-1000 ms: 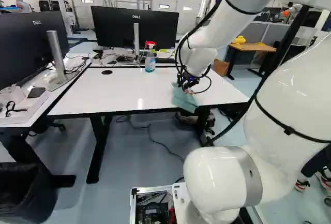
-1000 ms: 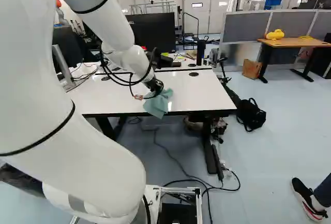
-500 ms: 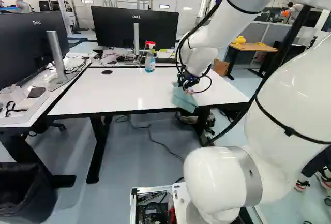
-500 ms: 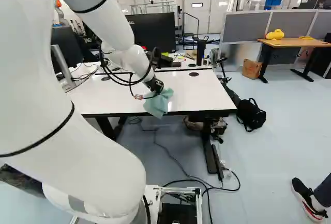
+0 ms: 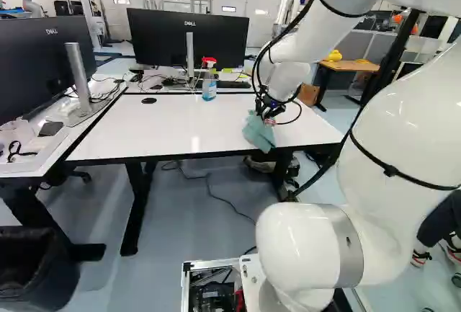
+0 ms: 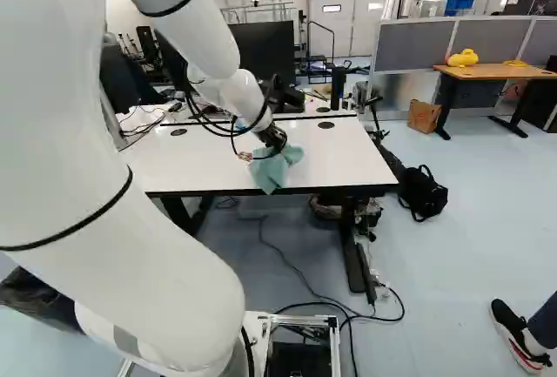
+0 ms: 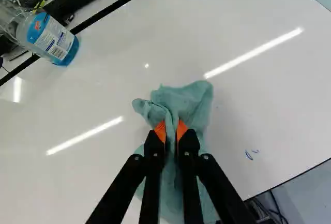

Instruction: Clean the table with the green towel

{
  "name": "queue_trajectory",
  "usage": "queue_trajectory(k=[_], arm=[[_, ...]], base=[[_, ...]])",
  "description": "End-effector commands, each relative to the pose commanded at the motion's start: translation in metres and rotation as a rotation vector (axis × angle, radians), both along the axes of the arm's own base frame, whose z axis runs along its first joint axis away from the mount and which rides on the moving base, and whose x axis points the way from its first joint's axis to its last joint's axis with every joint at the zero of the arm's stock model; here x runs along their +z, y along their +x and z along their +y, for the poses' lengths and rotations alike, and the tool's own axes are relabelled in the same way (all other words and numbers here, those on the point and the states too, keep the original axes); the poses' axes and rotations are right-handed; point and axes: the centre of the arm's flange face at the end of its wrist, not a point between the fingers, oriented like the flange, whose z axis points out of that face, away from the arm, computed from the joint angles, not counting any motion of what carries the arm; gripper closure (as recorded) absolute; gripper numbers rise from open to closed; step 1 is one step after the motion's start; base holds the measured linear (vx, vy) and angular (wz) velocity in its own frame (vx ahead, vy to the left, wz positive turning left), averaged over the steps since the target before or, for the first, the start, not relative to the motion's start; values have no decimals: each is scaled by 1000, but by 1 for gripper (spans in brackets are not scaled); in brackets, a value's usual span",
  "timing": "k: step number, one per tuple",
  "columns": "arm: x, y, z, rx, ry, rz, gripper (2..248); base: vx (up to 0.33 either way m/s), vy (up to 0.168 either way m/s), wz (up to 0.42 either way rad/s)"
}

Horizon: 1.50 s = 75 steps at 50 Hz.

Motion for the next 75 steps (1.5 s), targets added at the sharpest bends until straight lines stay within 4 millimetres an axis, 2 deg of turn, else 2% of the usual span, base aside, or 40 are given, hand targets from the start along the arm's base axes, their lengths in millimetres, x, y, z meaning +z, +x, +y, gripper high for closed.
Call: queue_trajectory(k=[41, 75], arm=[[0, 2, -68, -147, 0, -1, 206], [0, -17, -122, -275, 0, -1, 206]], base=[[0, 0, 0], [0, 0, 0]])
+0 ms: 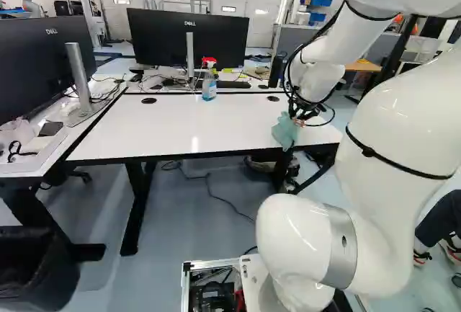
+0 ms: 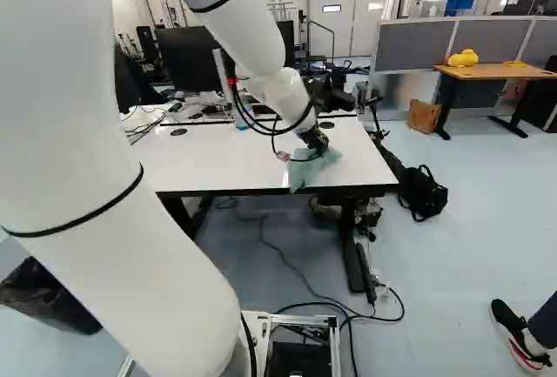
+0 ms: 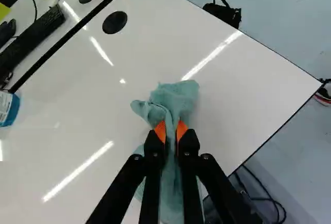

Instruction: Clean the table with the green towel

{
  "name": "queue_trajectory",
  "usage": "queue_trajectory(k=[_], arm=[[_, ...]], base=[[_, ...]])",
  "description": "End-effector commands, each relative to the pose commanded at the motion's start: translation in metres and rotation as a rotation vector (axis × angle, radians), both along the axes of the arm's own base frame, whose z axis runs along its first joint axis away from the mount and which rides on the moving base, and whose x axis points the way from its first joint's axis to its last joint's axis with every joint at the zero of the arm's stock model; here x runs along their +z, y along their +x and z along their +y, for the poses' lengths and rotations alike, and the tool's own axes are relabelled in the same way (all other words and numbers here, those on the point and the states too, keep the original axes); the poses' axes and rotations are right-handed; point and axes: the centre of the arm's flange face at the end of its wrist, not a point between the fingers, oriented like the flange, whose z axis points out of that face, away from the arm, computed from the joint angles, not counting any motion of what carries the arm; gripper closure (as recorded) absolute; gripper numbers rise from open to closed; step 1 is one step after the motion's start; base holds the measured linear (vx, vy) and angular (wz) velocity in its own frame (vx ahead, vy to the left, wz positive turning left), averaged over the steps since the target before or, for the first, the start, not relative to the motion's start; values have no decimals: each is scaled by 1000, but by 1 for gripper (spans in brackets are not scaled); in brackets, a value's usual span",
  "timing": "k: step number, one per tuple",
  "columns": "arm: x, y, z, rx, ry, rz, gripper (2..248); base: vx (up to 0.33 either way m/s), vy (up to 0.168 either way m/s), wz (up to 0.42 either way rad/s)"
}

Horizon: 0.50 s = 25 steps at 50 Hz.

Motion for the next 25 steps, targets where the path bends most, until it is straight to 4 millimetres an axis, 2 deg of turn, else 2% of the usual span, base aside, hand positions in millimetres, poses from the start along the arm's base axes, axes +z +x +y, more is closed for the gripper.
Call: queue_trajectory(k=[25], arm=[[0, 0, -3, -5, 0, 0, 206]], base=[[0, 0, 0]])
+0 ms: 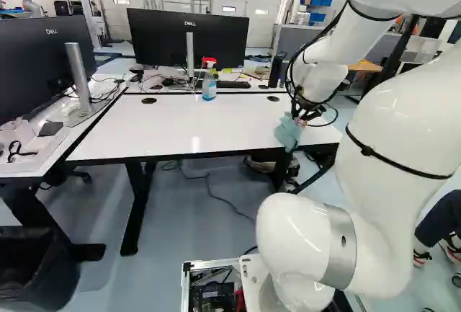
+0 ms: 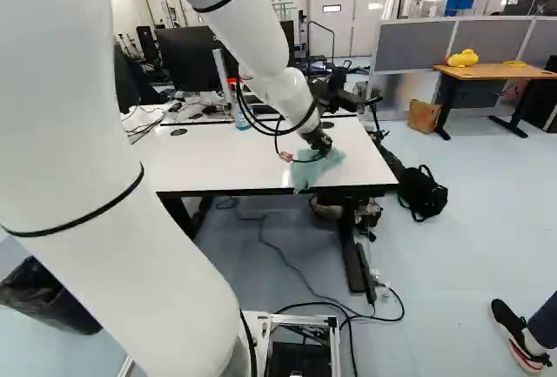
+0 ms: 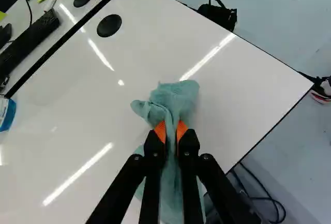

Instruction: Clean the table with the green towel

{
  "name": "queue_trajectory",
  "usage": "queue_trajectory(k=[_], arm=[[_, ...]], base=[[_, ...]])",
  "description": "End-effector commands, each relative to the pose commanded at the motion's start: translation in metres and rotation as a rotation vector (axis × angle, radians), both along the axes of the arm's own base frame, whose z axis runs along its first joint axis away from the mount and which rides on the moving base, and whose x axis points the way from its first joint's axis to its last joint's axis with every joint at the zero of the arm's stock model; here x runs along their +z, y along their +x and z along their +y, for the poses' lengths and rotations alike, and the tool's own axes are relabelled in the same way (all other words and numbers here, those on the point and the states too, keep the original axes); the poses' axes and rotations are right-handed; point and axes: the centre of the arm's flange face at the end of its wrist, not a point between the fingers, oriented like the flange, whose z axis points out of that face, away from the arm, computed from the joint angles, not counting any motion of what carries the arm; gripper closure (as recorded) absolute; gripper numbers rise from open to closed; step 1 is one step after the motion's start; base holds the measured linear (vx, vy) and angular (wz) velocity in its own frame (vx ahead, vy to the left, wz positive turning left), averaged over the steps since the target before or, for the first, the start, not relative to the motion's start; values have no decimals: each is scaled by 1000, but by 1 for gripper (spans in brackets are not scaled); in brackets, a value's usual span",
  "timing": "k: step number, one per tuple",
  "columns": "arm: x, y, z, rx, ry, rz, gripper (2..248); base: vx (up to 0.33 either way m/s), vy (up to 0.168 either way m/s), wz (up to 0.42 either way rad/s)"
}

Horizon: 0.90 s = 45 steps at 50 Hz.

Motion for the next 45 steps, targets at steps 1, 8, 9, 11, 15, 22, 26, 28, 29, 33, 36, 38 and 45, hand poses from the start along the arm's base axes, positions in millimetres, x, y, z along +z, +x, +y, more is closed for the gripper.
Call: queue_trajectory(k=[1, 8, 9, 11, 15, 22, 26, 28, 29, 33, 36, 38, 45], arm=[[0, 0, 0, 0, 0, 0, 206], [-6, 2, -1, 0, 5, 11, 206], [-7, 2, -1, 0, 6, 13, 206], [-9, 3, -1, 0, 8, 17, 206], [-13, 5, -2, 0, 12, 26, 206], [-20, 7, -3, 0, 18, 40, 206], [-20, 7, -3, 0, 18, 40, 206], [-20, 7, -3, 0, 18, 40, 206], [-20, 7, -3, 0, 18, 40, 206], [-20, 7, -3, 0, 18, 40, 206], [-21, 7, -3, 0, 20, 41, 206], [-21, 7, -3, 1, 21, 43, 206], [-21, 6, -2, 2, 28, 50, 206]], base=[[0, 0, 0], [0, 0, 0], [0, 0, 0], [0, 0, 0], [0, 0, 0], [0, 0, 0], [0, 0, 0], [0, 0, 0], [0, 0, 0], [0, 0, 0], [0, 0, 0], [0, 0, 0], [0, 0, 0]])
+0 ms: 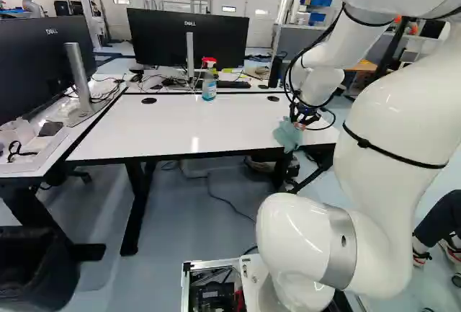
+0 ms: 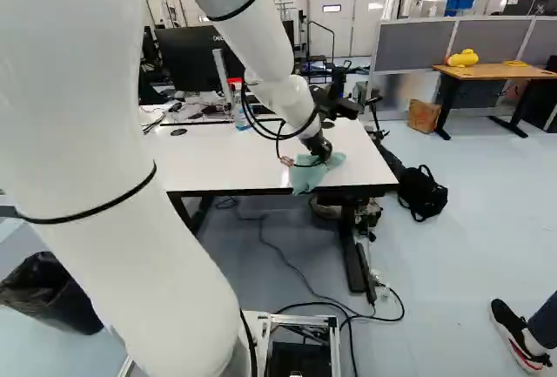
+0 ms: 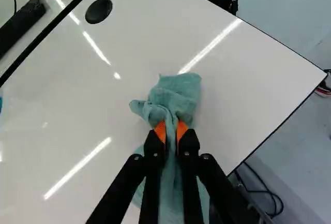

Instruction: Clean the table with the green towel

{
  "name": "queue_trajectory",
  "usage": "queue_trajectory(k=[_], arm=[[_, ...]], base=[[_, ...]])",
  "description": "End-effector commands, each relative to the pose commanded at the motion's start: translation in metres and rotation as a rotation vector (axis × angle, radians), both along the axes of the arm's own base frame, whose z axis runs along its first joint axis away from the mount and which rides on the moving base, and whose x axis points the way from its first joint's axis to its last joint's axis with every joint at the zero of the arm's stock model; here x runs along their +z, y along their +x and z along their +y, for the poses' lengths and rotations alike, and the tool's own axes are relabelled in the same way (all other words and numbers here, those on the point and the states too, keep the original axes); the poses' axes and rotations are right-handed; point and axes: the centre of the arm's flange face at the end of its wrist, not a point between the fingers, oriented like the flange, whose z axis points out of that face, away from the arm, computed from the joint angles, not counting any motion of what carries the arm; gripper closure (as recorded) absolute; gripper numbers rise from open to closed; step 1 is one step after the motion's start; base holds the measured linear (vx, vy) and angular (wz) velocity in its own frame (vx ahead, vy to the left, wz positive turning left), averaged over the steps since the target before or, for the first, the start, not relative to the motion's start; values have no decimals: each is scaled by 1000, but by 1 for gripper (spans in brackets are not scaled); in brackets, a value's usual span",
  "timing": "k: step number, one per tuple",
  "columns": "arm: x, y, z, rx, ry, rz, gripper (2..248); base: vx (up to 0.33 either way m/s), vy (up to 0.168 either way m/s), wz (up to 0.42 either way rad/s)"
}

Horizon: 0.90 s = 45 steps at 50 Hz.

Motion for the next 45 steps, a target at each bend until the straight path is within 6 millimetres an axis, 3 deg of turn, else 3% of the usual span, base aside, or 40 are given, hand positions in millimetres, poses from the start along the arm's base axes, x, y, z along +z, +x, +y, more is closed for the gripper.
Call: queue_trajectory(k=[31, 45], arm=[[-2, -4, 4, -4, 36, 27, 206], [-2, -20, 18, 10, 37, 29, 206]], base=[[0, 0, 0], [0, 0, 0]])
